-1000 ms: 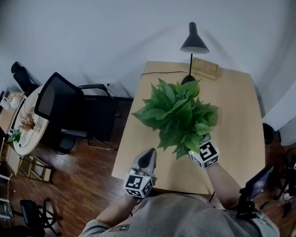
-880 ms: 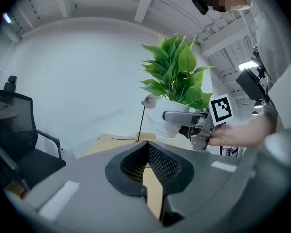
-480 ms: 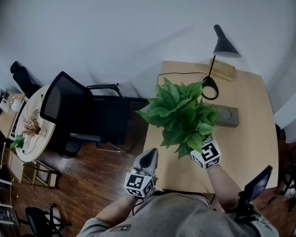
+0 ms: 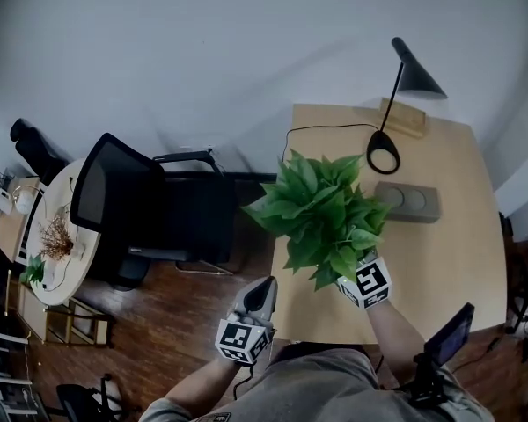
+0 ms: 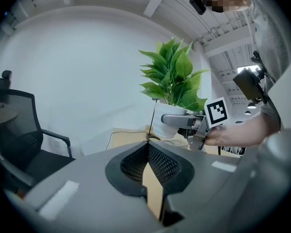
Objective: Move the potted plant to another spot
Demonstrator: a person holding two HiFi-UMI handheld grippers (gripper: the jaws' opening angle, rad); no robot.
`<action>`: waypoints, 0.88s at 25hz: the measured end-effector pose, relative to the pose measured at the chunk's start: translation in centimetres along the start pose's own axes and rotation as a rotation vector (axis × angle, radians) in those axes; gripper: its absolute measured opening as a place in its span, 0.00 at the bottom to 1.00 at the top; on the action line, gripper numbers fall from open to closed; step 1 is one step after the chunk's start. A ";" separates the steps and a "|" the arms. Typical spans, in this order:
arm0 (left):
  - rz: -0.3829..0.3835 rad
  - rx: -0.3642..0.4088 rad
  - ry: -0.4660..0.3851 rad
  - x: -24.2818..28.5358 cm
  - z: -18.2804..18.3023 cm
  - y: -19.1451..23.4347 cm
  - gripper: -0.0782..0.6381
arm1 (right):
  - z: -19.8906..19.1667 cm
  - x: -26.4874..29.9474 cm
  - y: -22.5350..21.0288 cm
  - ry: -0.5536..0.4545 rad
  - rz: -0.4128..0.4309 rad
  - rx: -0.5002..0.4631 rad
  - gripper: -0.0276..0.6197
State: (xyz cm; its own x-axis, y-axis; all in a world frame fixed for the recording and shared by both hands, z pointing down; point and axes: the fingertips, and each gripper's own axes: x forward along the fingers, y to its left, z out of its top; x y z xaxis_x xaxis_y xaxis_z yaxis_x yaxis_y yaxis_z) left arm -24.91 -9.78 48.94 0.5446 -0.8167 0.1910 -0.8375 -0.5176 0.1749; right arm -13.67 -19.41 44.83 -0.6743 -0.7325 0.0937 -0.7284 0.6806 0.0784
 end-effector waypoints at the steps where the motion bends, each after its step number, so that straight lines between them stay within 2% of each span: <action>1: 0.001 0.000 0.009 -0.1 -0.2 0.0 0.10 | -0.3 0.2 0.0 0.001 0.001 0.004 0.87; 15: 0.039 -0.009 0.089 2.0 -1.5 1.2 0.10 | -6.2 5.1 -0.9 0.052 0.059 0.050 0.87; 22: 0.063 -0.017 0.164 1.9 -3.4 2.4 0.10 | -10.1 7.6 -1.0 0.083 0.068 0.073 0.87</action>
State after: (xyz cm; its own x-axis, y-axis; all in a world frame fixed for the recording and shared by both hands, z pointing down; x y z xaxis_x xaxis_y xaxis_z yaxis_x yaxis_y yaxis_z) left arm -25.71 -11.70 52.96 0.4919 -0.7940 0.3572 -0.8702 -0.4612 0.1733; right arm -16.84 -25.46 55.50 -0.7119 -0.6791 0.1788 -0.6906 0.7233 -0.0027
